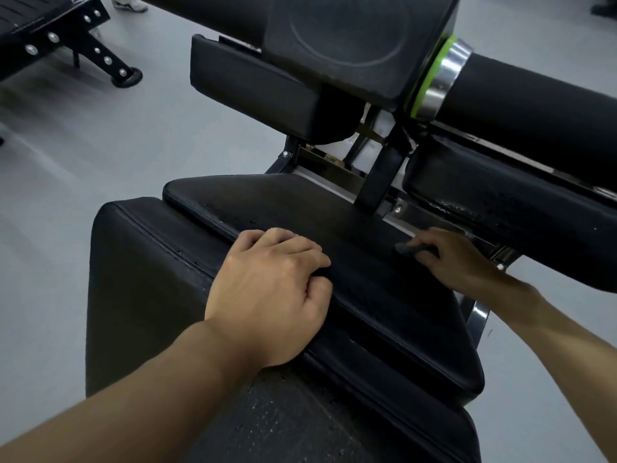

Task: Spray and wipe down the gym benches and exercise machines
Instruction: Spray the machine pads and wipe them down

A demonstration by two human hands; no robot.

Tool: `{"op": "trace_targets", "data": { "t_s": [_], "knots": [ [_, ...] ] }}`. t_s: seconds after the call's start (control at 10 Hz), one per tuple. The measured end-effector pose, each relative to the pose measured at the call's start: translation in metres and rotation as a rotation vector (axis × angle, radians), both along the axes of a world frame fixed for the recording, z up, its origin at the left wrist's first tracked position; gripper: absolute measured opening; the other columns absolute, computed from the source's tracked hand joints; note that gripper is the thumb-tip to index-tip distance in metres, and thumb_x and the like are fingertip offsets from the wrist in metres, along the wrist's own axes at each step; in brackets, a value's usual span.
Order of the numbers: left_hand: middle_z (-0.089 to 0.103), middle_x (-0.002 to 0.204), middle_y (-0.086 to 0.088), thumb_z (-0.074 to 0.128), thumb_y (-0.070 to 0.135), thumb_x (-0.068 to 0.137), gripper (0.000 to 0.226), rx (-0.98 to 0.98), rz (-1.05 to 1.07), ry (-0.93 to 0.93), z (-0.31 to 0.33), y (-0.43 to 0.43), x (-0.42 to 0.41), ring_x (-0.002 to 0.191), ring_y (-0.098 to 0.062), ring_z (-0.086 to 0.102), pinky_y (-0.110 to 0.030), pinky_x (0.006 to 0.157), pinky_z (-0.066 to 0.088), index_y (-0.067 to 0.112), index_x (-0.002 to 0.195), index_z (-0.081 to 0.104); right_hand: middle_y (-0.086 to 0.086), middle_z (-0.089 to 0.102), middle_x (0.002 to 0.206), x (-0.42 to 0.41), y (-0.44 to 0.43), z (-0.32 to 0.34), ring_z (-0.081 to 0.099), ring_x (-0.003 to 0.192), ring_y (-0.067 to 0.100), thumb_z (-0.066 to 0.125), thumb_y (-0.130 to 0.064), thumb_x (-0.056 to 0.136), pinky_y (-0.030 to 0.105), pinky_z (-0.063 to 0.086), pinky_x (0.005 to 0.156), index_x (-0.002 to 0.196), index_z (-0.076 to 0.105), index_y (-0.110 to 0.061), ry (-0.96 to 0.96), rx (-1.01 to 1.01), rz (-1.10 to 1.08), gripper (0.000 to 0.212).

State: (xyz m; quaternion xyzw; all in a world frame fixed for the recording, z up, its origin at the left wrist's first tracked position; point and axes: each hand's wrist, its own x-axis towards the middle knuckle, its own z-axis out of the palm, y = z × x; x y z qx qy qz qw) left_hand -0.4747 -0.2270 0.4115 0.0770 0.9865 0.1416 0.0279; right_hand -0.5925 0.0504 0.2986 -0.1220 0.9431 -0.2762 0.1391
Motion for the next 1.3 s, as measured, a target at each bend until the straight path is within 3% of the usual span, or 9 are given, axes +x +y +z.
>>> {"op": "trace_targets", "data": {
  "t_s": [0.1, 0.4, 0.6, 0.8, 0.9, 1.0, 1.1, 1.2, 1.3],
  "knots": [
    [0.068, 0.121, 0.021, 0.026, 0.039, 0.088, 0.053, 0.004, -0.001, 0.006, 0.0, 0.001, -0.001, 0.123, -0.006, 0.052, -0.03, 0.106, 0.029, 0.034, 0.109, 0.075, 0.0, 0.059, 0.095, -0.026, -0.024, -0.014, 0.06, 0.097, 0.028, 0.061, -0.007, 0.092, 0.029, 0.039, 0.079, 0.103, 0.07, -0.015, 0.016, 0.055, -0.037, 0.016],
    [0.068, 0.12, 0.02, 0.027, 0.039, 0.089, 0.052, 0.005, -0.007, 0.013, -0.001, 0.0, -0.001, 0.121, -0.006, 0.054, -0.033, 0.105, 0.033, 0.033, 0.108, 0.075, -0.003, 0.06, 0.093, 0.01, -0.01, 0.008, 0.059, 0.092, 0.021, 0.062, -0.003, 0.091, 0.036, 0.046, 0.082, 0.1, 0.072, -0.015, 0.037, 0.021, 0.019, 0.018],
    [0.068, 0.121, 0.019, 0.026, 0.039, 0.089, 0.054, 0.002, -0.015, 0.018, 0.0, 0.0, -0.001, 0.122, -0.006, 0.053, -0.03, 0.105, 0.029, 0.033, 0.109, 0.075, -0.001, 0.058, 0.095, -0.001, -0.023, 0.005, 0.059, 0.097, 0.025, 0.061, -0.002, 0.091, 0.029, 0.039, 0.079, 0.103, 0.071, -0.012, -0.003, 0.0, -0.02, 0.018],
    [0.07, 0.119, 0.018, 0.028, 0.037, 0.089, 0.052, 0.008, -0.013, 0.041, -0.002, 0.0, -0.001, 0.12, -0.008, 0.055, -0.03, 0.103, 0.031, 0.032, 0.107, 0.076, 0.002, 0.064, 0.101, 0.007, -0.022, 0.014, 0.06, 0.097, 0.023, 0.06, -0.006, 0.092, 0.039, 0.048, 0.087, 0.098, 0.071, -0.021, -0.015, -0.004, 0.02, 0.02],
    [0.069, 0.12, 0.018, 0.028, 0.037, 0.089, 0.052, -0.002, -0.021, 0.037, -0.002, 0.0, -0.001, 0.121, -0.007, 0.054, -0.029, 0.103, 0.029, 0.032, 0.109, 0.076, 0.003, 0.061, 0.104, -0.004, -0.042, 0.011, 0.059, 0.102, 0.026, 0.059, -0.006, 0.091, 0.037, 0.046, 0.088, 0.099, 0.07, -0.02, -0.013, -0.004, -0.028, 0.02],
    [0.068, 0.121, 0.019, 0.027, 0.038, 0.089, 0.052, -0.011, -0.019, 0.032, -0.001, -0.001, -0.001, 0.122, -0.007, 0.053, -0.029, 0.104, 0.028, 0.033, 0.109, 0.075, -0.003, 0.059, 0.106, 0.033, -0.015, 0.03, 0.055, 0.102, 0.016, 0.057, -0.01, 0.096, 0.029, 0.041, 0.09, 0.106, 0.068, -0.021, -0.073, -0.033, 0.021, 0.019],
    [0.069, 0.12, 0.019, 0.027, 0.037, 0.089, 0.052, -0.005, -0.009, 0.036, -0.002, -0.001, -0.001, 0.121, -0.007, 0.053, -0.03, 0.104, 0.031, 0.033, 0.107, 0.076, -0.007, 0.06, 0.106, 0.048, -0.005, 0.04, 0.056, 0.101, 0.015, 0.056, -0.013, 0.096, 0.033, 0.044, 0.092, 0.104, 0.067, -0.029, -0.08, -0.018, 0.044, 0.021],
    [0.069, 0.12, 0.019, 0.027, 0.037, 0.089, 0.052, -0.006, -0.014, 0.039, -0.002, 0.0, -0.001, 0.12, -0.007, 0.054, -0.031, 0.104, 0.032, 0.032, 0.107, 0.075, -0.001, 0.062, 0.106, 0.019, -0.034, 0.027, 0.057, 0.103, 0.023, 0.054, -0.013, 0.094, 0.04, 0.048, 0.089, 0.098, 0.067, -0.032, -0.041, 0.016, 0.034, 0.023],
    [0.069, 0.12, 0.018, 0.027, 0.037, 0.089, 0.052, -0.006, -0.02, 0.036, -0.002, 0.0, -0.001, 0.12, -0.008, 0.055, -0.033, 0.104, 0.034, 0.032, 0.107, 0.075, -0.001, 0.057, 0.103, 0.02, -0.042, 0.029, 0.056, 0.099, 0.023, 0.052, -0.011, 0.094, 0.039, 0.047, 0.086, 0.1, 0.066, -0.028, -0.045, 0.016, 0.004, 0.023]
  ]
}}
